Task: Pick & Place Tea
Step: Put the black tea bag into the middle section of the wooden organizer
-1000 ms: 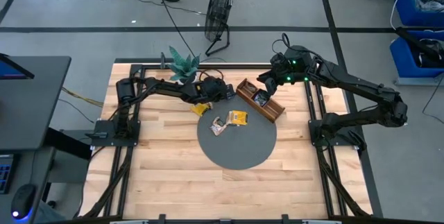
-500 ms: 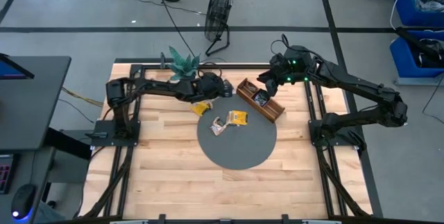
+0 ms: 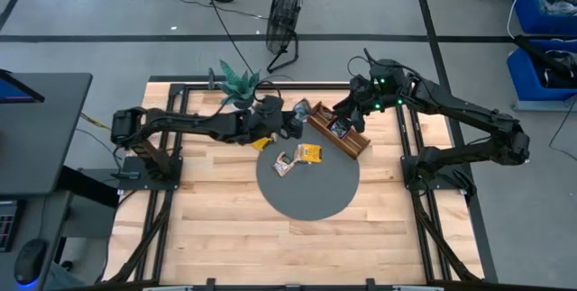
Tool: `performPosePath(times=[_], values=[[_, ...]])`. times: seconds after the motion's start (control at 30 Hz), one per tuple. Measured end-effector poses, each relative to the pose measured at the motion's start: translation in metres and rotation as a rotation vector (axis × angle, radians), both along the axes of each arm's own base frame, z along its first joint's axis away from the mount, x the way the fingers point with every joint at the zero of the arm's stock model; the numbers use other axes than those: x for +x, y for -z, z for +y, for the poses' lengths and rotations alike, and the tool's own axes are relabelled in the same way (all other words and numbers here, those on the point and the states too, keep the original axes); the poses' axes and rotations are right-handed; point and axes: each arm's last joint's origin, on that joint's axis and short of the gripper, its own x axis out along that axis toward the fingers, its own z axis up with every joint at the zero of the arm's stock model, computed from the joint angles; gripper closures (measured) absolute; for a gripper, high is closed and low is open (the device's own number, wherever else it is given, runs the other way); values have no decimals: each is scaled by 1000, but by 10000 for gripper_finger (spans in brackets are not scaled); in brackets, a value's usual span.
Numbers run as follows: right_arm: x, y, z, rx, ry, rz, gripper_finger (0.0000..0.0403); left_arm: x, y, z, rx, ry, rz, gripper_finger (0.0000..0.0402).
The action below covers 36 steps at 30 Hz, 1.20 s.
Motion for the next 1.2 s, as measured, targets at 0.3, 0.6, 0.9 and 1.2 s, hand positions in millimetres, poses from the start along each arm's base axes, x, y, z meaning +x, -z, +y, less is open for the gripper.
performPosePath(times=[0.3,0.6,0.9,1.2], values=[[1,-1,3,92,-72,-34,203,-6,-39,-48,169,180,-94,400],[12,-11,7,232,-204,-179,122,-4,-50,-67,274,256,-147,400],[18,-14,17,258,-231,-197,119,-4,-51,-67,296,260,-150,400],[23,-17,23,245,-213,-217,156,-3,-58,-66,333,257,-202,400]])
